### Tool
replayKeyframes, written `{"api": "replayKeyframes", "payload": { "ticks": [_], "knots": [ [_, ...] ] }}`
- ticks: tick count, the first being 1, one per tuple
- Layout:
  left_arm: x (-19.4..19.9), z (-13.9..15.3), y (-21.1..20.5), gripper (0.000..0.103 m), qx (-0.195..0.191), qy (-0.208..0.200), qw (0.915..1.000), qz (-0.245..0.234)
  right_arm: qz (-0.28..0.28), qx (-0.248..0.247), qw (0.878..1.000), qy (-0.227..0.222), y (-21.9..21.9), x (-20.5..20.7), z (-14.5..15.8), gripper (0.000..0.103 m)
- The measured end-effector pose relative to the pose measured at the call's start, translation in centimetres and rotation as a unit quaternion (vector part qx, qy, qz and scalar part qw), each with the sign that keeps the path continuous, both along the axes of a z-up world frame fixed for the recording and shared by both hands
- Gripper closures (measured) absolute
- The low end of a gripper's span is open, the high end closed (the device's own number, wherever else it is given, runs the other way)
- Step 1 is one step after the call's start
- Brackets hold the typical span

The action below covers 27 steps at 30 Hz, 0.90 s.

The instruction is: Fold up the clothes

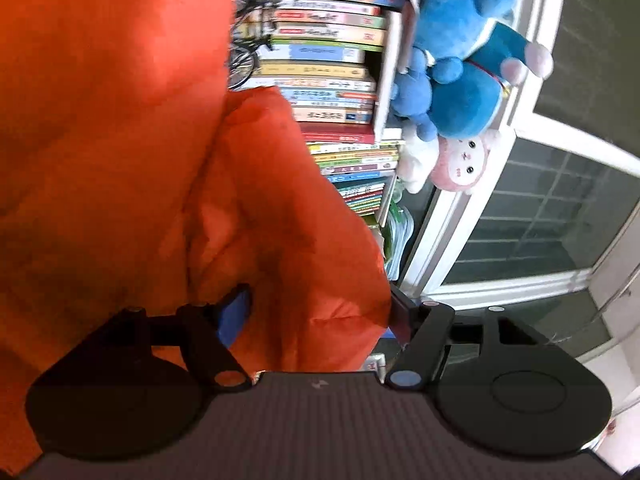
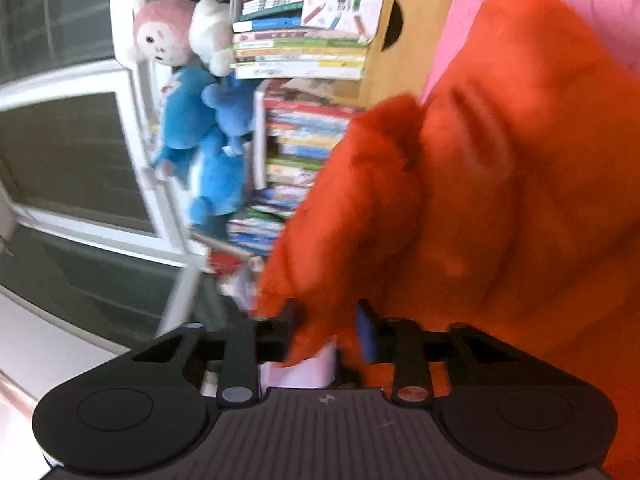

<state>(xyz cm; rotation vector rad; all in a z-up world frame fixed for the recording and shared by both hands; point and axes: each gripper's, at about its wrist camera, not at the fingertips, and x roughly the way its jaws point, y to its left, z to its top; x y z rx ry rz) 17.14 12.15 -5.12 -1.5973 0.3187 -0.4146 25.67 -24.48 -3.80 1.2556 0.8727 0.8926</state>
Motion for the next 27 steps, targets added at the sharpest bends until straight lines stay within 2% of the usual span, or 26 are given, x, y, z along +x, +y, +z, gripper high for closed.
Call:
{"api": "replayKeyframes", "payload": {
  "ticks": [1,3,5,7,8,9,10,12,16,21,27],
  "knots": [
    [0.0,-0.1,-0.1,0.033,-0.001,0.001,1.0000,-0.001,0.010,0.012,1.000,-0.006,0.4,-0.1,0.4,0.048],
    [-0.1,-0.2,-0.1,0.033,0.004,0.001,1.0000,-0.001,0.023,0.026,0.999,-0.021,1.4,-0.2,1.4,0.032],
    [-0.1,-0.3,-0.2,0.033,0.006,0.000,1.0000,-0.004,0.018,0.013,0.999,-0.036,2.7,0.2,2.7,0.029],
    [-0.6,-0.8,-0.6,0.033,-0.004,0.001,1.0000,-0.008,0.009,-0.024,1.000,-0.017,4.1,1.1,3.0,0.051],
    [-0.9,-1.0,-0.8,0.033,-0.009,0.002,0.9999,-0.011,0.013,-0.035,0.999,0.008,4.8,1.7,2.7,0.076],
    [-1.1,-1.3,-1.0,0.032,-0.014,0.002,0.9998,-0.013,0.017,-0.043,0.998,0.032,5.4,2.2,2.3,0.082],
    [-1.3,-1.6,-1.2,0.028,-0.020,0.002,0.9997,-0.015,0.021,-0.030,0.998,0.042,5.7,2.4,1.9,0.084],
    [-1.7,-3.1,-1.8,0.025,-0.072,0.003,0.9974,-0.006,0.014,0.000,1.000,0.014,5.4,2.1,2.4,0.086],
    [-1.3,-5.3,-2.1,0.025,-0.170,0.004,0.9852,0.024,0.010,0.049,0.998,-0.029,4.4,1.3,3.4,0.087],
    [-2.3,-4.6,-1.2,0.022,-0.166,0.002,0.9861,0.015,0.016,0.077,0.996,-0.031,3.4,1.2,1.7,0.088],
    [-3.6,-3.8,-0.2,0.022,-0.161,-0.001,0.9870,0.005,0.003,0.080,0.997,-0.012,2.7,2.0,-1.8,0.088]
  ]
}}
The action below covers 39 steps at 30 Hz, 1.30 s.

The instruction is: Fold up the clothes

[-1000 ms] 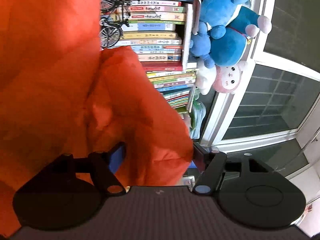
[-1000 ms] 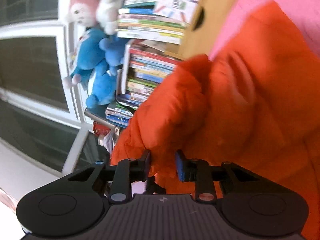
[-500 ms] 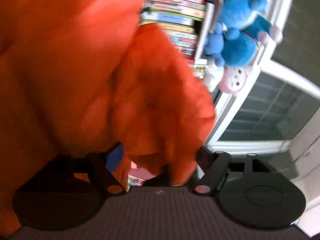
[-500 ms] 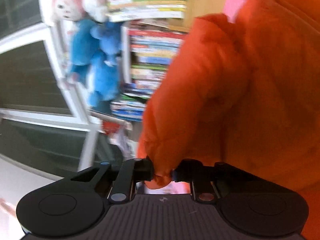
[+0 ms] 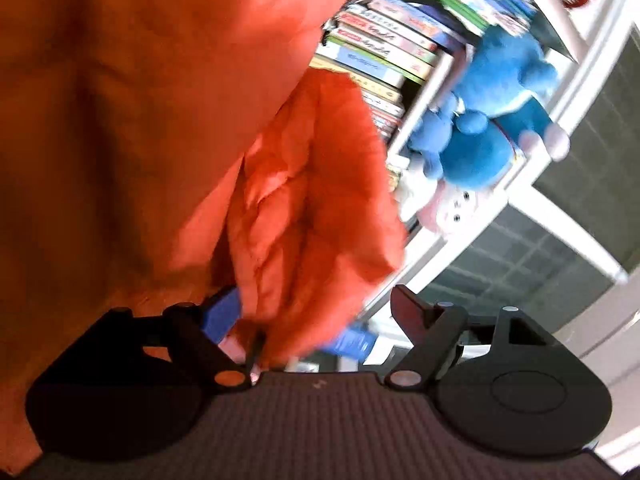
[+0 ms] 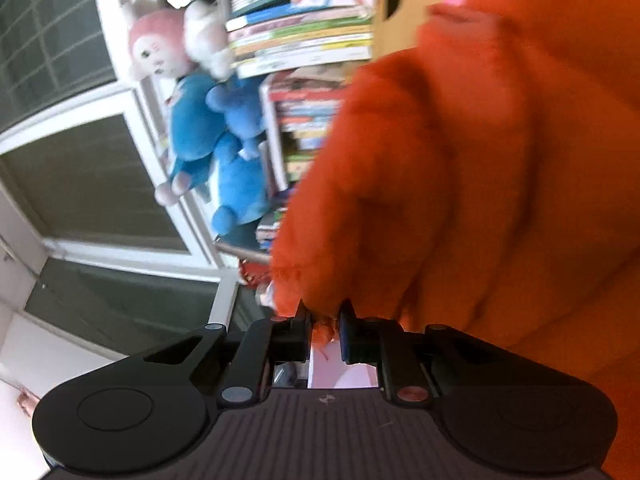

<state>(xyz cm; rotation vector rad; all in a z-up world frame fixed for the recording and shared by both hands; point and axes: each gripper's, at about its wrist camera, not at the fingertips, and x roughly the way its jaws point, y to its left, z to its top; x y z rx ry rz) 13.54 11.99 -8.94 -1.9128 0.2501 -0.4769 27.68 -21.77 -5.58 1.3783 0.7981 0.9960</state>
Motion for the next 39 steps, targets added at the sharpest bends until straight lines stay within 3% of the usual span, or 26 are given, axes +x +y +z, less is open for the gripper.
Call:
{"api": "replayKeyframes", "payload": {
  "ticks": [3,6,10,12,14,16,18,20,23,25,27,28,30,32,34,37,38,39],
  "knots": [
    [-0.9,0.8,0.7,0.021,0.010,-0.010,0.9999,0.006,-0.006,0.001,1.000,0.008,-0.3,0.4,-1.6,0.087],
    [-2.3,2.5,1.9,0.014,0.034,-0.034,0.9983,0.033,-0.010,0.001,1.000,-0.022,-0.6,0.1,-1.3,0.086],
    [1.0,5.7,0.8,0.002,0.081,-0.064,0.9946,0.006,-0.009,-0.015,0.999,-0.047,-0.5,-0.1,-0.7,0.084],
    [2.7,6.3,-0.2,0.002,0.104,-0.056,0.9929,-0.014,-0.009,-0.023,0.998,-0.060,-0.5,-0.2,-0.4,0.083],
    [4.4,7.1,-0.8,0.004,0.167,-0.020,0.9854,-0.023,-0.009,-0.031,0.997,-0.073,-0.4,-0.4,0.0,0.083],
    [5.7,8.2,-0.9,0.020,0.255,0.024,0.9666,-0.016,-0.009,-0.039,0.996,-0.085,-0.4,-0.5,0.3,0.083],
    [6.6,9.5,-1.4,0.033,0.332,0.042,0.9420,-0.025,-0.008,-0.046,0.994,-0.097,-0.4,-0.6,0.6,0.083],
    [6.9,10.9,-2.3,0.036,0.407,0.050,0.9110,-0.041,-0.003,-0.042,0.994,-0.103,-0.4,-0.6,0.7,0.083],
    [6.1,13.3,-4.0,0.043,0.510,0.038,0.8580,-0.048,-0.006,-0.042,0.993,-0.109,-0.6,-0.7,0.9,0.083],
    [4.7,15.8,-5.0,0.043,0.576,-0.005,0.8171,-0.031,-0.027,-0.074,0.990,-0.119,-0.7,-1.0,1.3,0.083],
    [3.2,18.5,-7.0,0.041,0.682,-0.038,0.7303,-0.005,-0.049,-0.121,0.982,-0.140,-0.6,-1.6,2.0,0.081],
    [2.5,19.8,-8.0,0.038,0.731,-0.054,0.6807,0.007,-0.060,-0.149,0.975,-0.155,-0.5,-2.0,2.4,0.080],
    [1.9,21.4,-11.1,0.034,0.845,-0.079,0.5291,0.015,-0.077,-0.198,0.960,-0.183,0.1,-2.8,3.3,0.076],
    [1.5,21.6,-13.0,0.034,0.905,-0.096,0.4150,0.003,-0.078,-0.219,0.952,-0.199,0.6,-3.3,3.6,0.073],
    [1.5,21.8,-13.9,0.031,0.928,-0.125,0.3504,-0.022,-0.081,-0.237,0.945,-0.211,1.0,-3.7,3.8,0.069],
    [2.3,21.5,-14.3,0.024,0.931,-0.172,0.3157,-0.066,-0.097,-0.269,0.930,-0.233,1.3,-4.6,4.2,0.067],
    [2.5,21.1,-14.4,0.023,0.932,-0.189,0.2991,-0.084,-0.103,-0.278,0.924,-0.240,1.5,-4.9,4.3,0.067],
    [2.8,20.4,-14.8,0.021,0.937,-0.200,0.2684,-0.096,-0.107,-0.286,0.920,-0.246,1.5,-5.1,4.4,0.067]
  ]
}}
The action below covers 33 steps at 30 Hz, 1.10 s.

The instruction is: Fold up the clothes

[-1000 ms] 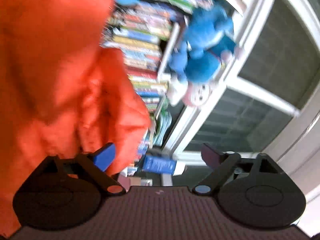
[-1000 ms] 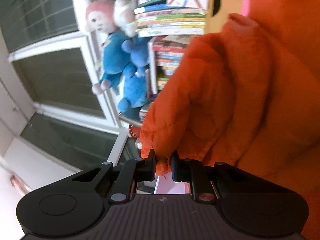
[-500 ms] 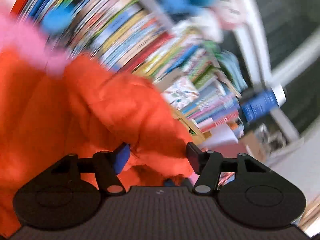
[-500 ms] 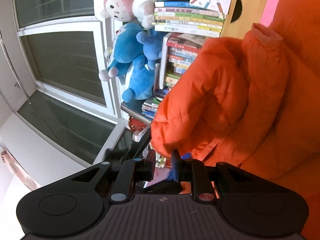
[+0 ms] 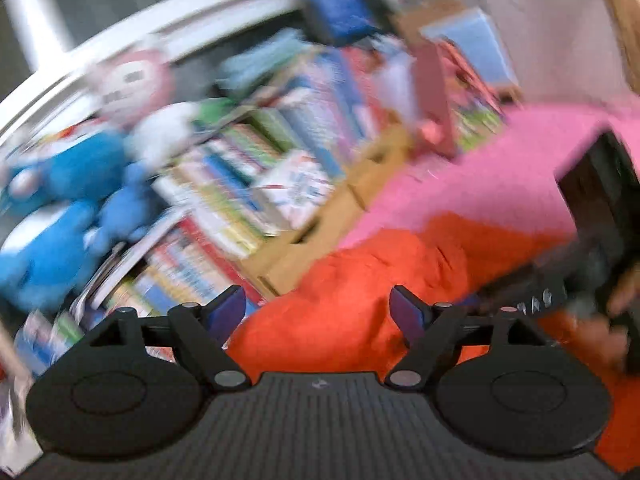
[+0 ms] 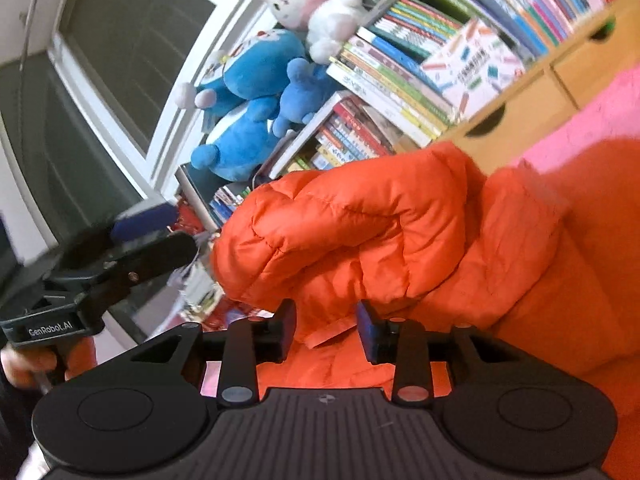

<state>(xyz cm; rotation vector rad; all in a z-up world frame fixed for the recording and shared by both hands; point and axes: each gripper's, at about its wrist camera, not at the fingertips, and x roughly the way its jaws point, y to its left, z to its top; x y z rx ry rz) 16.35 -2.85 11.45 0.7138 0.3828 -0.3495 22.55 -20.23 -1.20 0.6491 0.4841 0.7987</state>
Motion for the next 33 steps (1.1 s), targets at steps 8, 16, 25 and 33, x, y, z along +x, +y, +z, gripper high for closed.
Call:
{"api": "replayKeyframes", "payload": {
  "ticks": [8,16,25,33],
  "knots": [
    [3.9,-3.5,-0.5,0.037,0.076,0.001,0.9961,0.043,-0.014,-0.047,0.998,-0.030,1.1,-0.7,0.2,0.063],
    [4.4,-3.0,-0.3,0.094,-0.010,0.001,0.9953,0.097,-0.038,-0.086,0.993,-0.071,1.9,-1.6,0.6,0.054],
    [1.9,-0.4,-0.3,0.096,-0.088,0.008,0.9921,0.088,-0.054,-0.217,0.954,-0.198,5.9,-3.5,2.8,0.073],
    [-0.1,-1.5,0.3,0.095,-0.106,0.053,0.9910,0.063,-0.043,-0.148,0.988,-0.032,5.9,3.4,0.3,0.073]
  ]
}}
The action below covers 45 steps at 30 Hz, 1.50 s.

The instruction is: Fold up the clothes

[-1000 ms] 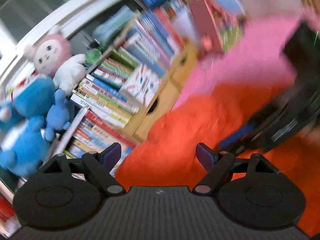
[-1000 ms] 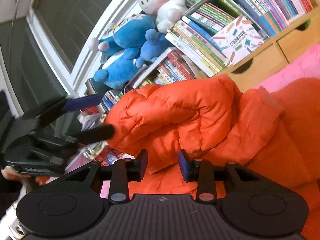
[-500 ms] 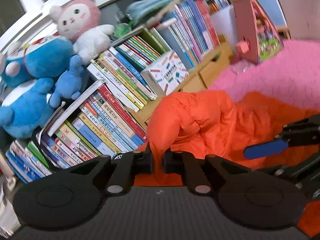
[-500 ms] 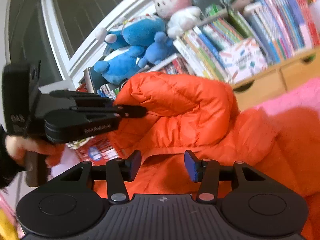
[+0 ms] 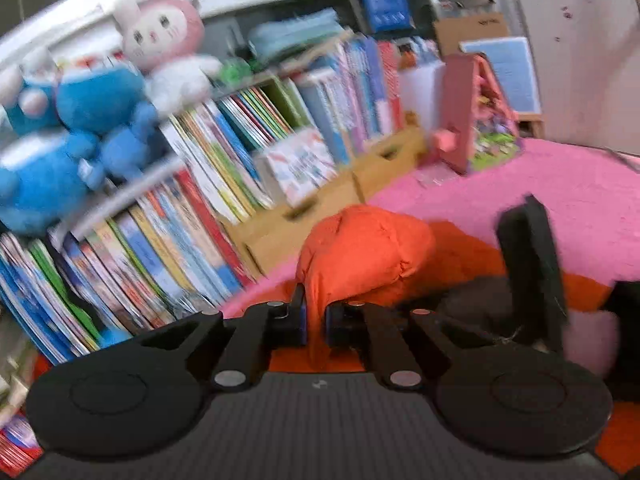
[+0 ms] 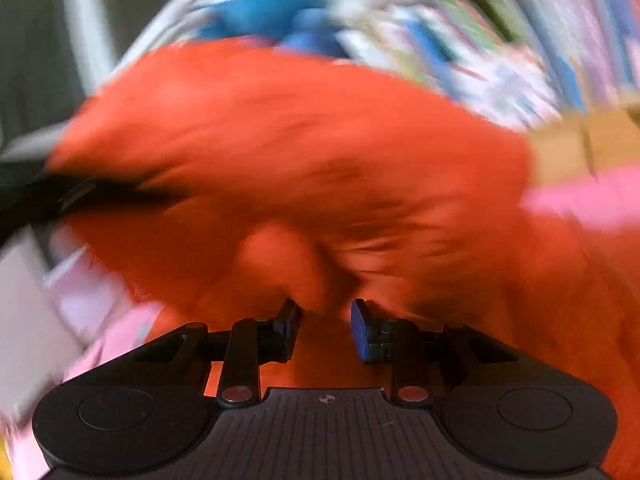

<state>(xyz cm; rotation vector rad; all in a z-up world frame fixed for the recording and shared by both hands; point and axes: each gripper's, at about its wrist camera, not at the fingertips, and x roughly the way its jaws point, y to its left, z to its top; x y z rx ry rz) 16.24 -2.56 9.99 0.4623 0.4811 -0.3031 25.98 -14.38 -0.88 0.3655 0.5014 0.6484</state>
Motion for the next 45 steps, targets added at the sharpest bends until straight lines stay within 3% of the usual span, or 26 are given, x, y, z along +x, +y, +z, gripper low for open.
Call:
{"api": "replayKeyframes", "payload": {
  "ticks": [4,9,12,16,20,24,28,30,31,32,34,35,38,40,42,45],
  "knots": [
    [-0.7,-2.5,0.1,0.092,0.009,0.035,0.9992,-0.014,-0.043,0.066,0.996,0.034,-2.6,0.8,-1.2,0.073],
    [-0.5,-5.6,0.9,0.091,-0.015,0.081,0.9966,0.002,-0.052,0.078,0.995,0.045,-3.9,1.3,-1.3,0.073],
    [-0.5,-6.8,1.2,0.089,-0.025,0.093,0.9953,0.007,-0.091,0.084,0.992,0.032,-5.8,0.8,-1.0,0.071],
    [-0.7,-8.0,1.3,0.089,-0.028,0.095,0.9950,0.010,-0.144,0.093,0.985,0.014,-8.3,0.3,-0.7,0.065],
    [-0.8,-8.3,1.2,0.086,-0.032,0.090,0.9952,0.020,-0.196,0.101,0.975,-0.003,-10.8,-0.3,-0.3,0.048],
    [-1.7,-8.2,0.6,0.078,-0.032,0.073,0.9965,0.023,-0.241,0.112,0.964,-0.024,-13.2,-0.9,0.1,0.046],
    [-2.3,-8.4,-0.3,0.070,-0.019,0.063,0.9977,0.015,-0.094,0.182,0.972,-0.113,-13.3,-2.8,1.6,0.045],
    [-2.5,-8.4,-0.5,0.070,-0.018,0.060,0.9978,0.019,-0.024,0.102,0.982,-0.158,-10.5,-3.8,2.4,0.045],
    [-2.6,-8.3,-0.5,0.070,-0.021,0.059,0.9978,0.023,-0.017,0.026,0.985,-0.173,-8.5,-4.2,2.2,0.044],
    [-2.8,-8.1,-0.2,0.070,-0.031,0.059,0.9974,0.027,-0.010,-0.051,0.981,-0.186,-6.5,-4.6,1.9,0.044],
    [-3.4,-7.4,0.6,0.070,-0.056,0.058,0.9961,0.034,-0.015,-0.193,0.962,-0.191,-3.0,-4.6,0.7,0.044],
    [-3.7,-6.9,1.1,0.070,-0.075,0.056,0.9949,0.039,-0.021,-0.221,0.958,-0.183,-2.2,-4.2,0.4,0.043],
    [-4.6,-4.4,3.4,0.069,-0.156,0.023,0.9857,0.059,-0.028,-0.200,0.966,-0.163,-3.1,-3.9,0.4,0.038],
    [-4.3,-3.1,4.2,0.063,-0.175,-0.029,0.9796,0.094,-0.038,-0.192,0.969,-0.154,-3.7,-3.7,0.3,0.034],
    [-3.1,-3.1,3.4,0.059,-0.117,-0.076,0.9807,0.137,-0.035,-0.206,0.966,-0.149,-3.4,-3.6,0.2,0.033],
    [-0.4,-5.6,2.4,0.059,-0.027,-0.072,0.9818,0.173,-0.035,-0.233,0.961,-0.143,-3.2,-3.8,0.2,0.031]
  ]
}}
